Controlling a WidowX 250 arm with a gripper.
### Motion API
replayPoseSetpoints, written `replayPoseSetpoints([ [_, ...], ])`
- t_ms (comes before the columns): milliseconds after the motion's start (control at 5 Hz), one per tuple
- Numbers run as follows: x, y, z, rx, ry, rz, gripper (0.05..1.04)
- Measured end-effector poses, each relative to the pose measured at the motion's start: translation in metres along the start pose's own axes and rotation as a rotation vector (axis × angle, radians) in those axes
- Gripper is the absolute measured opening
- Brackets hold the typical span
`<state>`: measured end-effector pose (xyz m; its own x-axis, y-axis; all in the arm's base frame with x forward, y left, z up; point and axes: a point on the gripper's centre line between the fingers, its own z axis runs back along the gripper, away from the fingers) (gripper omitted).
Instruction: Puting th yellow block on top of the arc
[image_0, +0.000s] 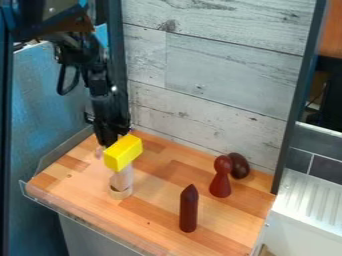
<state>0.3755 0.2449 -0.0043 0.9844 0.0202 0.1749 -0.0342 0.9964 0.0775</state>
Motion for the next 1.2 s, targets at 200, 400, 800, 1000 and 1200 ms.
replayPoseSetpoints([
  [200,-0.004,-0.003,-0.01,-0.041,-0.055,-0.07,0.104],
  [400,-0.008,0.001,-0.012,-0.041,-0.067,-0.082,0.129],
  [800,-0.011,-0.004,-0.012,-0.078,-0.047,-0.052,0.66],
  [1000,-0.009,-0.006,0.004,-0.089,-0.055,-0.03,0.928],
  [1200,-0.001,-0.007,0.058,-0.082,-0.124,-0.01,1.01],
])
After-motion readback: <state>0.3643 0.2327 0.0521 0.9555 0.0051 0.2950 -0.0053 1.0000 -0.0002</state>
